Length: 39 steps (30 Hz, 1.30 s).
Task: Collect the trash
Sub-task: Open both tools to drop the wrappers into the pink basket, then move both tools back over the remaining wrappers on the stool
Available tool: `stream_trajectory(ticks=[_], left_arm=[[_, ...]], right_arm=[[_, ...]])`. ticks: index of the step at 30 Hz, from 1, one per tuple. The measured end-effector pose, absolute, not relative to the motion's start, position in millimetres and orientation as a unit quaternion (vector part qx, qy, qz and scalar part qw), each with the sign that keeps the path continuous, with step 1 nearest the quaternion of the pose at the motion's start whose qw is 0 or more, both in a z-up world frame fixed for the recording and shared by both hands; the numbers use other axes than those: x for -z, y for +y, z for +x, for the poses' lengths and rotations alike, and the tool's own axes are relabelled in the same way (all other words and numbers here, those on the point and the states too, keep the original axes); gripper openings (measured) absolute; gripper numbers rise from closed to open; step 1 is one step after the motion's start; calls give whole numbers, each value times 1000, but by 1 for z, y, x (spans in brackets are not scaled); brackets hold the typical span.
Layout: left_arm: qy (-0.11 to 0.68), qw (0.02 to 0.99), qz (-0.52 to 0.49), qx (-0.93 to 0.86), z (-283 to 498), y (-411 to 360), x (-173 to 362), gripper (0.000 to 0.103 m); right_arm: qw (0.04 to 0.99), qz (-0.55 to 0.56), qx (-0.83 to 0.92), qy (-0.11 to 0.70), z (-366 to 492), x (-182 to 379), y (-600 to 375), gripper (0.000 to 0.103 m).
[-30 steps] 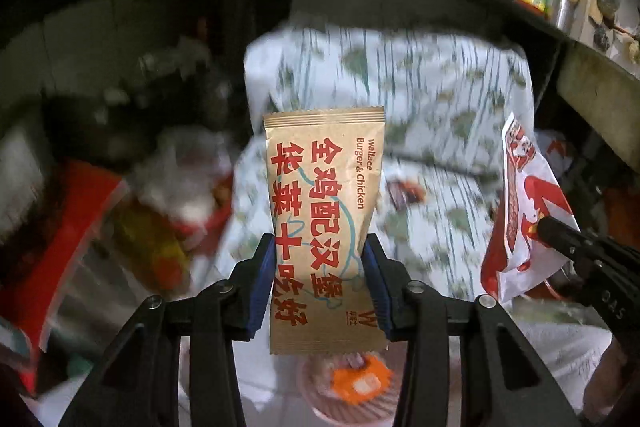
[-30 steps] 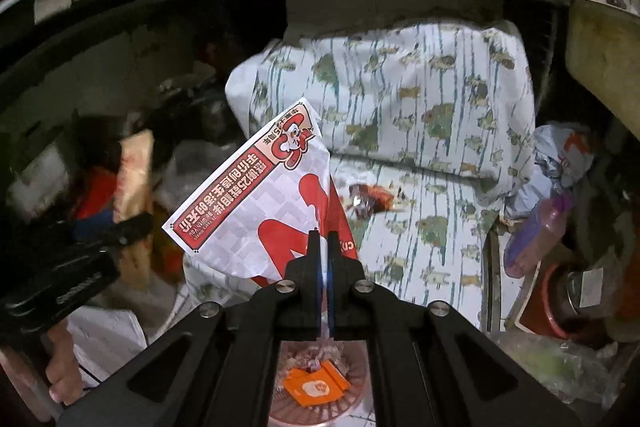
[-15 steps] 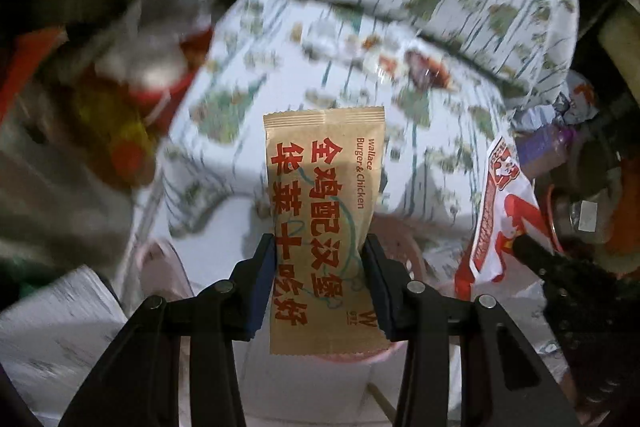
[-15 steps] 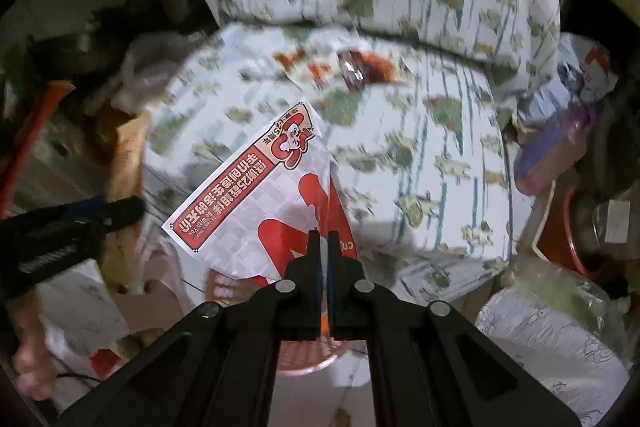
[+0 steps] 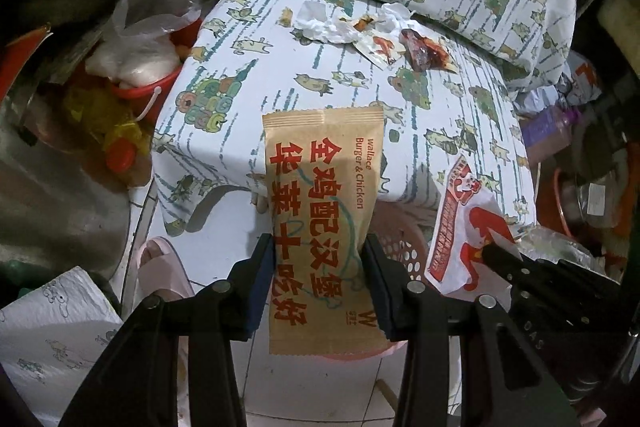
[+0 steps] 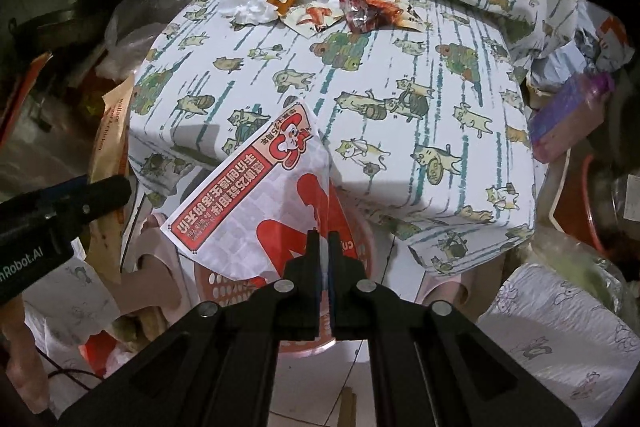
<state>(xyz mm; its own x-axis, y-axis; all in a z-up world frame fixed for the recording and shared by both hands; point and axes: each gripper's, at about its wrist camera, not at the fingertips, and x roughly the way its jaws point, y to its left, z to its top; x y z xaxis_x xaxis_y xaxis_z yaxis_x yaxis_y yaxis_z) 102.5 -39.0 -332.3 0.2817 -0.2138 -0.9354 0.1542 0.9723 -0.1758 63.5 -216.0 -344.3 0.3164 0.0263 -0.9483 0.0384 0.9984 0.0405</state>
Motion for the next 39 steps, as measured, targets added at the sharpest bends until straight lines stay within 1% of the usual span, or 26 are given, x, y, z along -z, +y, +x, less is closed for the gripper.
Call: stream_trajectory(ticks=[4, 5, 6, 7, 8, 9, 11, 28, 34, 39], left_arm=[[590, 798, -25, 118, 101, -41, 334, 46], [594, 796, -24, 115, 102, -41, 335, 50], [596, 794, -26, 113, 102, -41, 336, 53], [598, 793, -30, 112, 102, -40, 337, 53], [599, 792, -31, 111, 102, -39, 338, 55], [601, 791, -31, 110, 102, -39, 339, 61], [598, 794, -31, 106, 102, -38, 339, 67], [579, 808, -27, 101, 105, -30, 327, 67], [548, 831, -36, 92, 105, -25, 310, 67], [508, 857, -20, 77, 103, -23, 290, 67]], right_arm=[[806, 39, -5, 590, 64, 347, -216, 5], [806, 42, -4, 591, 64, 347, -216, 5], [806, 45, -2, 590, 64, 347, -218, 11], [808, 48, 3, 587, 64, 346, -220, 20], [810, 48, 9, 584, 63, 344, -221, 23], [813, 49, 13, 581, 63, 343, -223, 26], [815, 49, 16, 577, 64, 340, -226, 26], [826, 45, 24, 562, 65, 331, -227, 26], [840, 36, 27, 540, 64, 320, -226, 26], [853, 25, 24, 521, 65, 311, -224, 27]])
